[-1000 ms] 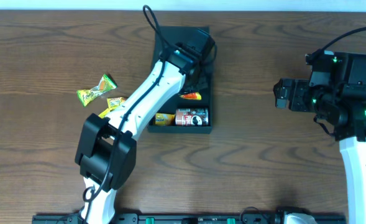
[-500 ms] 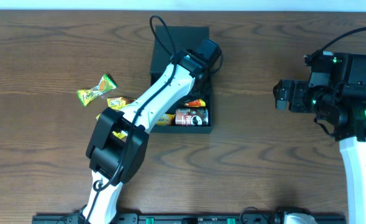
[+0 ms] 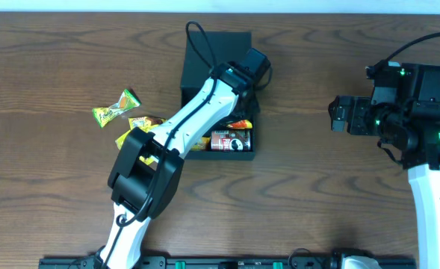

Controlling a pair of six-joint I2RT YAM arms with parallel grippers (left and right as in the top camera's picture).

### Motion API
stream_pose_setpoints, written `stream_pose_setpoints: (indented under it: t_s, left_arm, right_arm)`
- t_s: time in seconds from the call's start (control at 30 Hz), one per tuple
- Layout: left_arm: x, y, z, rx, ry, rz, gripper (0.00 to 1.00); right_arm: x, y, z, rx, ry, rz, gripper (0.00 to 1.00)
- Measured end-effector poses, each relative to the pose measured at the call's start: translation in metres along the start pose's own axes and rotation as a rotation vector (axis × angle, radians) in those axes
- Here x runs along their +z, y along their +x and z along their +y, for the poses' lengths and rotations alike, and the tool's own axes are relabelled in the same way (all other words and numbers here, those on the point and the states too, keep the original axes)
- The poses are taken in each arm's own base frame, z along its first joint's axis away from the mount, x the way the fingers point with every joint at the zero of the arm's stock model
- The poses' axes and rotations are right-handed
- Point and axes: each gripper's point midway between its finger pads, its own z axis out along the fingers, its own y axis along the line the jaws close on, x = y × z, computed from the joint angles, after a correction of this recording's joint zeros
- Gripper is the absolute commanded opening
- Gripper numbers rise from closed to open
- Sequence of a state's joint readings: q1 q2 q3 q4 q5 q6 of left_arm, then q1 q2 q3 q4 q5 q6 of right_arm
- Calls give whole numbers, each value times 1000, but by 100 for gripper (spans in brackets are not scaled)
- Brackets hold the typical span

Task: Pack container
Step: 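Carry the packet over the box and drop it inside, then withdraw the left gripper back to the candies left of the box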

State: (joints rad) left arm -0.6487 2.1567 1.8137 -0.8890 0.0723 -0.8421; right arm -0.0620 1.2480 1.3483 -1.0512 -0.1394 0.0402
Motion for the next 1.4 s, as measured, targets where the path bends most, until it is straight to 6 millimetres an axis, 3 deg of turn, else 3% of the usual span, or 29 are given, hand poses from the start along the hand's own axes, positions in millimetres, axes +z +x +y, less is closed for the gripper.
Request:
stream_pose_setpoints:
  t_s: [0.1,0.13,0.17,0.2,0.27,0.37,0.6,0.8,0.9,0.97,1.07,1.13,1.2,1.3,1.4]
  left_arm:
    - [0,2,-2,6,4,2,6]
    - [0,3,-3,8,5,2,13]
    - [0,3,-3,10,6,3,34]
    - [0,3,-4,15,7,2,45]
    - [0,3,-4,20,10,3,57]
    - [0,3,-4,25,10,3,57]
    - [0,3,-6,80,15,0,39]
    - [-1,2,-3,163,2,-3,34]
    - [-14,-5,4,200,-44,-46,36]
    - [-41,-18,13,218,-97,-126,42]
    - [-101,-40,35,231,-182,-285,44]
    - [-144,-54,57,251,-238,-374,43]
    - [-174,-66,81,271,-294,-415,39]
    - [-190,-75,129,277,-414,-372,26]
    - [-185,-87,176,224,-494,-301,24]
  right_arm:
    - [0,0,0,0,0,0,99]
    - [0,0,0,0,0,0,99]
    - [0,0,0,0,0,0,99]
    - [0,0,0,0,0,0,99]
    - [0,0,0,0,0,0,99]
    - [0,0,1,0,-4,0,99]
    - [0,0,3,0,-16,1,99]
    - [0,0,3,0,-18,0,99]
    - [0,0,3,0,-19,0,99]
    - [0,0,3,-1,-19,0,99]
    - [0,0,3,-4,-19,0,99]
    - [0,0,3,-7,-19,0,99]
    - [0,0,3,-9,-19,0,99]
    - [0,0,3,-12,-20,-1,99]
    - [0,0,3,-15,-21,0,99]
